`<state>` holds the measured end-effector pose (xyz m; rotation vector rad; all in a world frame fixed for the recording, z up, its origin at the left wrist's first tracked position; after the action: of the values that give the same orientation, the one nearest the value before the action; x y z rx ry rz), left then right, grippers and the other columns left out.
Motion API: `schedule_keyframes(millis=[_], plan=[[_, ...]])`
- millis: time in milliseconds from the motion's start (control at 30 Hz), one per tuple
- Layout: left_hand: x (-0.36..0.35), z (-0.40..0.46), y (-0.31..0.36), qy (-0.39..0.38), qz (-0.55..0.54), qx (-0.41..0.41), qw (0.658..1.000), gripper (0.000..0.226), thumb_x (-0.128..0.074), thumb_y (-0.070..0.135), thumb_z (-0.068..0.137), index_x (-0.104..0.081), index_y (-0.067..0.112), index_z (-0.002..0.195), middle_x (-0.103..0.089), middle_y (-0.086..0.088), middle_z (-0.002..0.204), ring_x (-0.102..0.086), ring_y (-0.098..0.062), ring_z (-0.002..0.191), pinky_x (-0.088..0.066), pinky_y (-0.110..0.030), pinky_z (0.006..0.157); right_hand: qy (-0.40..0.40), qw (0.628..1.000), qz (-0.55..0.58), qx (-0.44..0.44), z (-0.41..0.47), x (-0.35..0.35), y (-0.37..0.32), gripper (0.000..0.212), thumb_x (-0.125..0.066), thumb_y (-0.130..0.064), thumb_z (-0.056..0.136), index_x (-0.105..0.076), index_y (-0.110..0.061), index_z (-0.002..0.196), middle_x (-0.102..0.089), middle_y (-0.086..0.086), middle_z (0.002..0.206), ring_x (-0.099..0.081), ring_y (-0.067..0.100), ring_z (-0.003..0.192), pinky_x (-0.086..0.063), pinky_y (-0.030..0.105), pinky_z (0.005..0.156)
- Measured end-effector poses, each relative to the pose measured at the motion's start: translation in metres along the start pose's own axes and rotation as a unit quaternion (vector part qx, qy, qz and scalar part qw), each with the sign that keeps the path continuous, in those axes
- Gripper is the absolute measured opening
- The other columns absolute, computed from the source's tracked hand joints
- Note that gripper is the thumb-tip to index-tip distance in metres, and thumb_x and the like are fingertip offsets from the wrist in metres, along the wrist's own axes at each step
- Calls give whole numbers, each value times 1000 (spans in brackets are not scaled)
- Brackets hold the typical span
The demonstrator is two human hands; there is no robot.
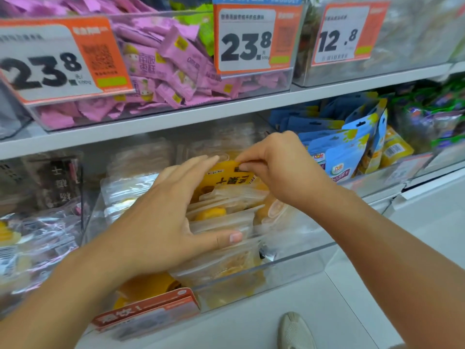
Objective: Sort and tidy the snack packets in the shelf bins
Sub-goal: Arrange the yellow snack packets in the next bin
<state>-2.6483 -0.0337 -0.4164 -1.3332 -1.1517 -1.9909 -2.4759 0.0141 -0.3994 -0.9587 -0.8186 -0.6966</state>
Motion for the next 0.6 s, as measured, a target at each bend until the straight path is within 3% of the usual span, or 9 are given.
schedule_keyframes(millis=[67, 167, 267, 367, 467, 533, 600], plan=[[1, 0, -6, 10, -19, 18, 1000, 120, -41, 103, 52, -2, 52, 153, -7, 35, 156, -9, 8, 143, -23, -26, 113, 54, 997, 46, -12, -5, 14, 7, 14, -72, -16, 90, -80, -20, 100, -75, -2, 84, -66, 11, 77, -53, 27, 83], [0, 0, -15, 17, -64, 48, 997, 126, -38, 107, 47, -6, 49, 154, -6, 27, 161, -7, 4, 148, -21, -34, 121, 96, 990, 106, -10, -17, 25, 20, 14, -70, -7, 90, -78, -17, 94, -74, 2, 78, -71, 14, 72, -60, 37, 76], [2, 0, -18, 46, -125, 48, 990, 121, -43, 104, 51, -14, 47, 153, -11, 23, 161, -14, -1, 149, -26, -43, 121, 137, 959, 246, -43, -26, 34, 32, 14, -60, 1, 96, -69, -8, 98, -71, 9, 91, -73, 14, 80, -62, 31, 74], [7, 2, -23, 93, -212, 70, 970, 90, -54, 92, 62, -34, 52, 140, -34, 26, 149, -42, -7, 136, -43, -45, 108, 102, 907, 402, -76, -28, 21, 26, 14, -47, 2, 101, -59, -5, 103, -69, 15, 103, -73, 20, 93, -61, 29, 79], [13, 5, -36, 183, -217, 115, 952, 35, -66, 60, 81, -54, 43, 109, -58, 20, 121, -56, -3, 112, -49, -31, 86, 18, 871, 480, -103, -20, -12, 18, 17, -42, -1, 104, -55, -10, 100, -72, 12, 103, -72, 21, 99, -60, 32, 83], [19, 5, -40, 237, -148, 127, 952, 9, -67, 37, 88, -59, 35, 92, -64, 12, 104, -58, -2, 98, -45, -25, 76, 21, 915, 388, -111, -14, -18, 24, 15, -50, -5, 102, -61, -13, 97, -74, 8, 99, -72, 19, 95, -61, 37, 82], [28, 2, -37, 286, -152, 105, 940, 11, -70, 25, 90, -65, 31, 83, -68, 13, 90, -62, -1, 89, -50, -26, 77, 54, 978, 180, -89, -8, -7, 33, 10, -64, -12, 95, -71, -17, 91, -74, -2, 88, -70, 12, 84, -59, 38, 79]])
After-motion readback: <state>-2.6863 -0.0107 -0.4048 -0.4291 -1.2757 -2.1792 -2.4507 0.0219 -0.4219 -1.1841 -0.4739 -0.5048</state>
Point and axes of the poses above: each hand's wrist, its own z-axis towards the middle knuckle, its own x-axis out of the back of the hand, y = z × x, the point moved 6 cm from there along z, towards the middle knuckle
